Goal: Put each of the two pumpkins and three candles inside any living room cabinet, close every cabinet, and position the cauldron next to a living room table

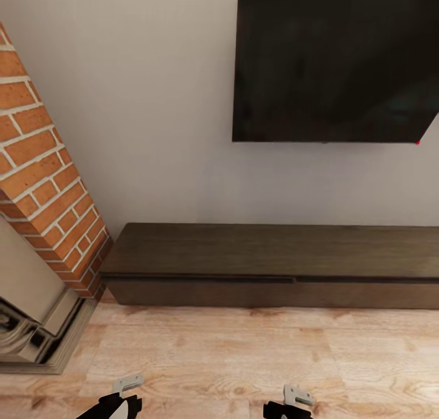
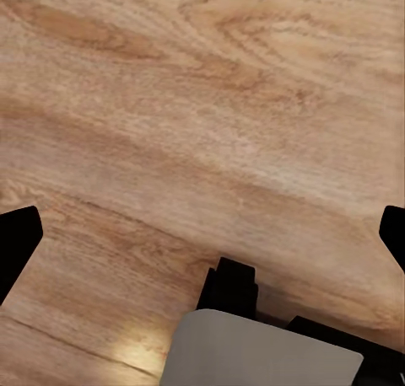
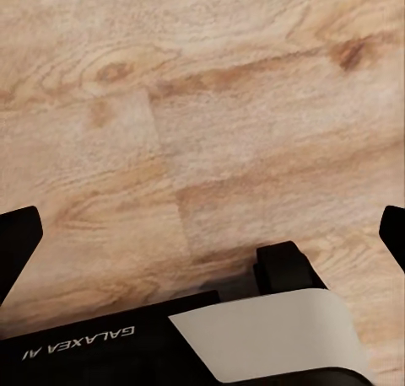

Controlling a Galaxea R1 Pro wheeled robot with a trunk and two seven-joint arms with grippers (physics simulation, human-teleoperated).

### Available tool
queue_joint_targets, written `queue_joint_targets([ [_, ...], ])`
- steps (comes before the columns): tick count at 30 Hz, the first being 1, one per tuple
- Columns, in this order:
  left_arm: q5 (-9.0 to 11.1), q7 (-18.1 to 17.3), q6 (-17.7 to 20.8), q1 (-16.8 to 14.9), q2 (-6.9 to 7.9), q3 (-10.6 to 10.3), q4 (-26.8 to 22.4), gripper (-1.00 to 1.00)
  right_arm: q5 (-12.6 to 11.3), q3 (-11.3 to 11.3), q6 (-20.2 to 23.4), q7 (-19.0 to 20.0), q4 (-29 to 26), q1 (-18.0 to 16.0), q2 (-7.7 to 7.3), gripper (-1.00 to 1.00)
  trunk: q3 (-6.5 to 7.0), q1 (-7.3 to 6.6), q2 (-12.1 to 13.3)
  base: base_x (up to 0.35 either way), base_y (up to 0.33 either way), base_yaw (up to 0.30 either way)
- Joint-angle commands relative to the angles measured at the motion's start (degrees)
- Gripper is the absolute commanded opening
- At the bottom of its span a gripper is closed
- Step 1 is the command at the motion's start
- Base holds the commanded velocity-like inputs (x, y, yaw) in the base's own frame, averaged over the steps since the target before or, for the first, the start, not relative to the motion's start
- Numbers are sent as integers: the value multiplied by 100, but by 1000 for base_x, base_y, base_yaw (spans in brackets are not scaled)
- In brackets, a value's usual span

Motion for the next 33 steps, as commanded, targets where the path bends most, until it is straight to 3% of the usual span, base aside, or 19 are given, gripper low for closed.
queue_joint_targets([
  [1, 0, 0, 0, 0, -3, 0, 0, 100, 0, -1, -6, -1, 2, 0, -2, 100, 19, -23, 42, 0, 0, 0],
  [5, 0, -3, 5, 0, -6, 0, 0, 100, -9, 0, -208, -3, 88, 0, -29, 100, 90, -110, 202, 0, 0, 0],
  [10, -4, -2, 10, 0, -6, 0, 0, 100, -27, 7, -906, 0, 507, 0, -45, 100, 180, -220, 403, 0, 0, 0],
  [14, -2, -1, 7, 0, -1, 0, 6, 100, -42, 12, -1096, -3, 589, 0, -39, 100, 252, -308, 563, 0, 0, 0],
  [33, -5, 0, 4, 0, -16, 0, 55, 100, -53, 1, -1153, -18, 723, 0, -47, 100, 593, -725, 1325, 0, 0, 0],
])
